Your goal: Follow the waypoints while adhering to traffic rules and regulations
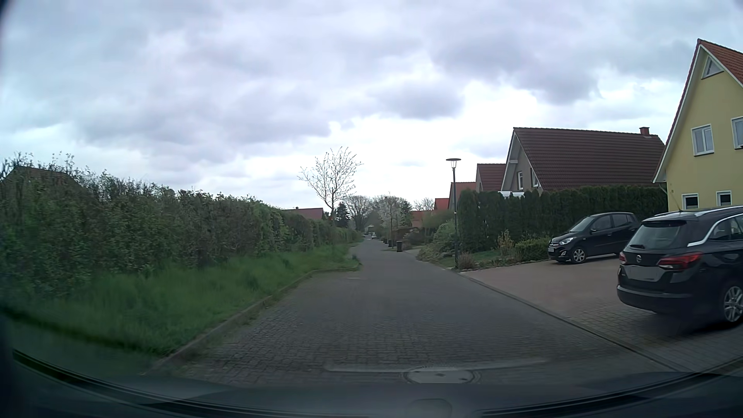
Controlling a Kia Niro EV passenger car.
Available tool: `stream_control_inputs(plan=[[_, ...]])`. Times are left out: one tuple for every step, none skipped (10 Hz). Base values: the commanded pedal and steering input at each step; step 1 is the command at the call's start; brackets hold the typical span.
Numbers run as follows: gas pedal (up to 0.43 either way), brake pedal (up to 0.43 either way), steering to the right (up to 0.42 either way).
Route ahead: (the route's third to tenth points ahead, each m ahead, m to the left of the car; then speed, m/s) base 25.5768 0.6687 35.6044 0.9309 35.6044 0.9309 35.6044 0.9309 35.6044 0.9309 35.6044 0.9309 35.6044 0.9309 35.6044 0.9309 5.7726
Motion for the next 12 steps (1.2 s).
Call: stream_control_inputs(plan=[[0.138, 0.0, 0.007], [0.138, 0.0, 0.006], [0.138, 0.0, 0.007], [0.138, 0.0, 0.007], [0.138, 0.0, 0.007], [0.13, 0.0, 0.007], [0.13, 0.0, 0.006], [0.13, 0.0, 0.005], [0.118, 0.0, 0.005], [0.118, 0.0, 0.005], [0.118, 0.0, 0.004], [0.118, 0.0, 0.004]])
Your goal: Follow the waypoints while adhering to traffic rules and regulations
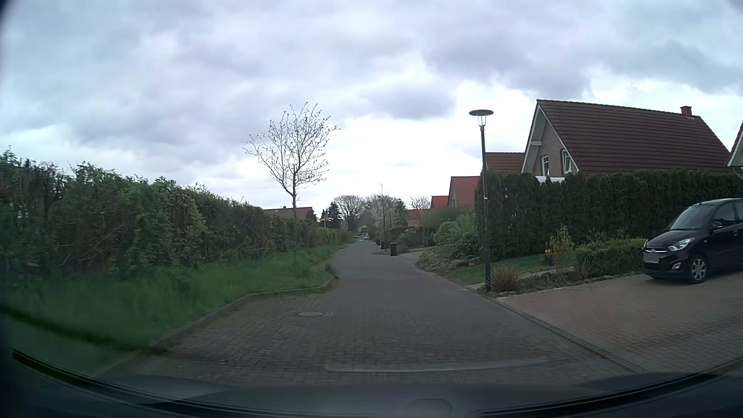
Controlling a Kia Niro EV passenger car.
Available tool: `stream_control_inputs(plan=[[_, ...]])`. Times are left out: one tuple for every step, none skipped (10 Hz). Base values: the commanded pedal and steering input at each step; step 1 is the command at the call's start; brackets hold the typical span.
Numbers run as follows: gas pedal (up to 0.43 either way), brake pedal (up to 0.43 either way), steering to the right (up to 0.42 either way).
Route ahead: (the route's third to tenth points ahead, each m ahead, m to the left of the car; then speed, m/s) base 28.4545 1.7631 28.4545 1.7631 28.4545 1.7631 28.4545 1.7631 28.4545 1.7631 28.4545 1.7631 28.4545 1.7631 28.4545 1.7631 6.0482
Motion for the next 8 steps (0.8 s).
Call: stream_control_inputs(plan=[[0.118, 0.0, 0.003], [0.11, 0.0, 0.003], [0.098, 0.0, 0.003], [0.098, 0.006, 0.003], [0.098, 0.0, 0.003], [0.098, 0.0, 0.002], [0.098, 0.0, 0.001], [0.098, 0.0, 0.0]])
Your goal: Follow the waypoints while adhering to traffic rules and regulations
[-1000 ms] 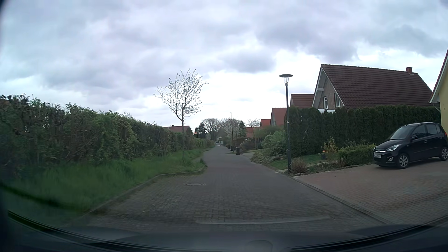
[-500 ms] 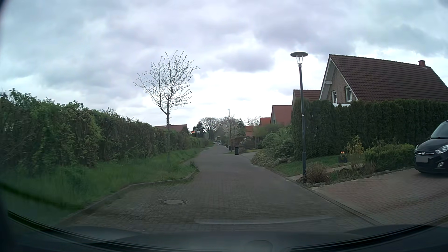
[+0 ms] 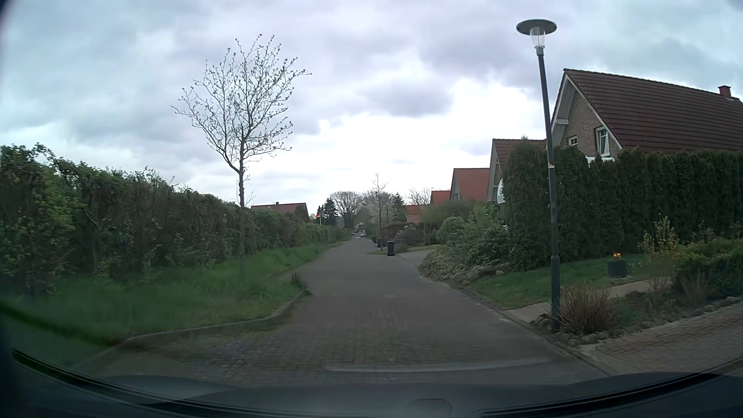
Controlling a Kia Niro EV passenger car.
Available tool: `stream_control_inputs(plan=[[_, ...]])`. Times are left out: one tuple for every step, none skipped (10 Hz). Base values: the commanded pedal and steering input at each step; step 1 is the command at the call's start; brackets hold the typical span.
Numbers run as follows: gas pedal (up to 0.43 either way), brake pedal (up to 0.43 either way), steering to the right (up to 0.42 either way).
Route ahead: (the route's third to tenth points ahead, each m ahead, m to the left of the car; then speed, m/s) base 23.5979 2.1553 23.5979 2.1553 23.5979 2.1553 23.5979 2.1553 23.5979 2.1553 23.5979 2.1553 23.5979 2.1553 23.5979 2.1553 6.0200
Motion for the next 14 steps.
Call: stream_control_inputs(plan=[[0.098, 0.0, 0.0], [0.098, 0.0, 0.0], [0.098, 0.0, -0.001], [0.098, 0.0, -0.003], [0.087, 0.0, -0.006], [0.087, 0.0, -0.01], [0.087, 0.0, -0.011], [0.087, 0.0, -0.013], [0.087, 0.0, -0.015], [0.087, 0.0, -0.021], [0.079, 0.0, -0.032], [0.079, 0.0, -0.047], [0.067, 0.0, -0.064], [0.059, 0.0, -0.082]])
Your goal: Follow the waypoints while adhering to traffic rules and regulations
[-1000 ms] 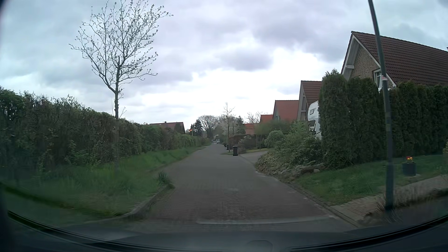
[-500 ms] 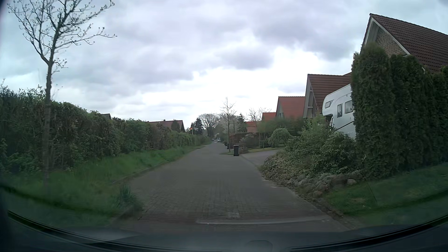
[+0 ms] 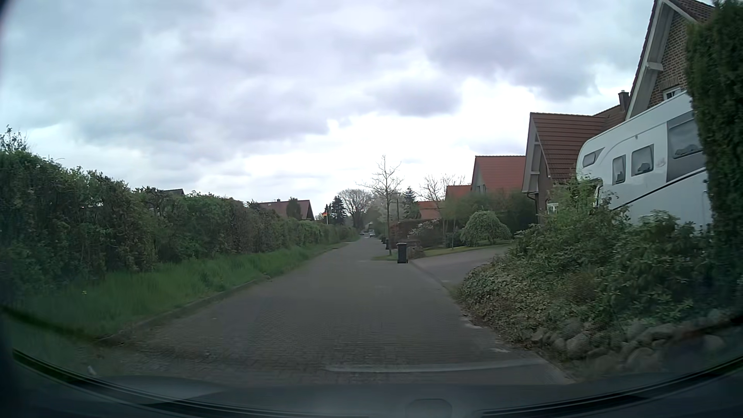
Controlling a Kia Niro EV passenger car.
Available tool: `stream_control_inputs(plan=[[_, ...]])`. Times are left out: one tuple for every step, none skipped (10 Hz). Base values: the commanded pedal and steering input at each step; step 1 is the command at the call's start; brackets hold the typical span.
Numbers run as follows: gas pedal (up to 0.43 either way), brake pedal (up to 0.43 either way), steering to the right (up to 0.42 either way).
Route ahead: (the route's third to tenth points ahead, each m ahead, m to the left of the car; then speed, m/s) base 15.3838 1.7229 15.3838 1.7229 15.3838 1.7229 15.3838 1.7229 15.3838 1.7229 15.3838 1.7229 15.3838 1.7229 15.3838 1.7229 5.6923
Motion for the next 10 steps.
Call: stream_control_inputs(plan=[[0.059, 0.0, -0.1], [0.047, 0.0, -0.11], [0.047, 0.0, -0.115], [0.039, 0.0, -0.116], [0.028, 0.0, -0.115], [0.02, 0.0, -0.114], [0.008, 0.0, -0.105], [0.0, 0.0, -0.091], [0.0, 0.0, -0.08], [0.0, 0.0, -0.062]])
